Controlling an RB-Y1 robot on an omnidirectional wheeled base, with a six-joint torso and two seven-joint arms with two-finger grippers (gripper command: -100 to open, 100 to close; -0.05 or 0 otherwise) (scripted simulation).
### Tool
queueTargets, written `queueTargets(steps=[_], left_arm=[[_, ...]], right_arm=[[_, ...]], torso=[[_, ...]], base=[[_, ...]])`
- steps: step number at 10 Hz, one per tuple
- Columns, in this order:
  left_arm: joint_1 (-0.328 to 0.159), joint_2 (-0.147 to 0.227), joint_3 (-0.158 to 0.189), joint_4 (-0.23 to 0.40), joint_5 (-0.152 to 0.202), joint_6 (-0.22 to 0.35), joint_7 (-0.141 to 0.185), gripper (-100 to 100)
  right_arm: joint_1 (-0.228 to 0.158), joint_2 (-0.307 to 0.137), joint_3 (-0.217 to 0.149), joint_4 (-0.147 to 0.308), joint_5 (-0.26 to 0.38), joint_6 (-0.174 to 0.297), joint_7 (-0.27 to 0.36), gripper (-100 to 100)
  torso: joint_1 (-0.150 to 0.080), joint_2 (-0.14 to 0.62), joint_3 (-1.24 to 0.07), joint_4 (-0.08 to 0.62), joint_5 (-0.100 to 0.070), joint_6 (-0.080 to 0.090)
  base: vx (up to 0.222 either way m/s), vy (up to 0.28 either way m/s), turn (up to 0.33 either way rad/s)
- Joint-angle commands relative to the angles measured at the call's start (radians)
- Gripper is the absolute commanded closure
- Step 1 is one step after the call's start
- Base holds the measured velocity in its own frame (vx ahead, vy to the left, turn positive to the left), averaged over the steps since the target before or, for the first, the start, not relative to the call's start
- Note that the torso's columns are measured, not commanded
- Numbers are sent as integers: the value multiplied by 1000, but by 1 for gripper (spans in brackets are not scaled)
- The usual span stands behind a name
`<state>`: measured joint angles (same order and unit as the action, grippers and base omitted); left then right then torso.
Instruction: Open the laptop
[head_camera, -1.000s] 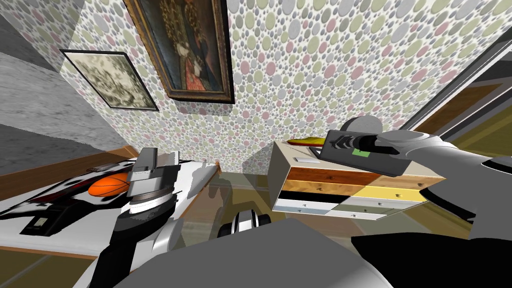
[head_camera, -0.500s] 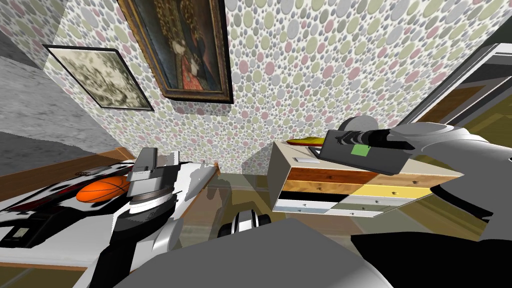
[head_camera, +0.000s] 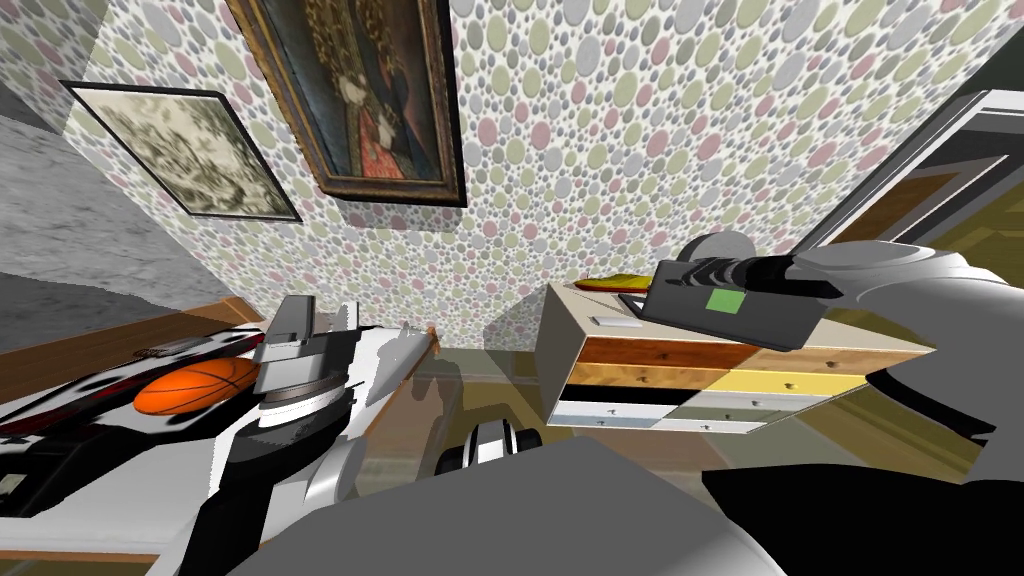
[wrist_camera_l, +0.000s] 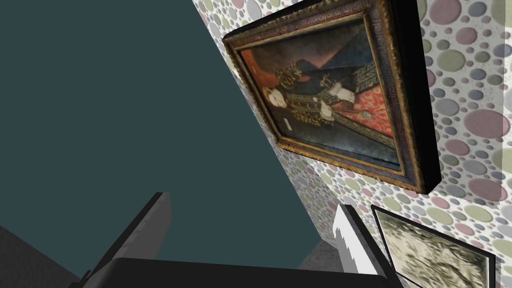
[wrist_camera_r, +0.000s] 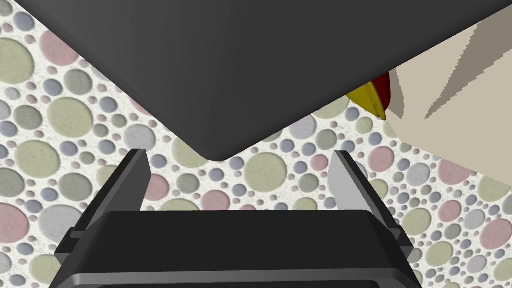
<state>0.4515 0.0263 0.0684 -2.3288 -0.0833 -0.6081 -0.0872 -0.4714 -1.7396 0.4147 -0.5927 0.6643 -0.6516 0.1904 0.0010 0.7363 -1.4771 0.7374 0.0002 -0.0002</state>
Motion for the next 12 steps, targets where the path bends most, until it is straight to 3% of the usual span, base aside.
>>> queueTargets(steps=[1, 6, 8, 10, 12], left_arm=[[0, 0, 0, 0, 0, 0, 0, 0], [0, 0, 0, 0, 0, 0, 0, 0], [0, 0, 0, 0, 0, 0, 0, 0], [0, 0, 0, 0, 0, 0, 0, 0], [0, 0, 0, 0, 0, 0, 0, 0]], right_arm=[[-19, 19, -14, 22, -3, 37, -9, -100], [-30, 64, -62, 73, -40, 123, -11, -100], [-30, 64, -62, 73, -40, 123, -11, -100], [-36, 84, -84, 96, -57, 163, -12, -100], [-38, 79, -78, 94, -51, 150, -13, -100]], torso=[[0, 0, 0, 0, 0, 0], [-2, 2, 1, 1, 0, 0], [-1, 3, 1, 1, 0, 0], [-1, 2, 2, 1, 0, 0], [-1, 2, 1, 1, 0, 0]], base=[[60, 38, -5], [59, 40, -11], [23, 19, -3], [37, 31, -11], [11, 8, -3]])
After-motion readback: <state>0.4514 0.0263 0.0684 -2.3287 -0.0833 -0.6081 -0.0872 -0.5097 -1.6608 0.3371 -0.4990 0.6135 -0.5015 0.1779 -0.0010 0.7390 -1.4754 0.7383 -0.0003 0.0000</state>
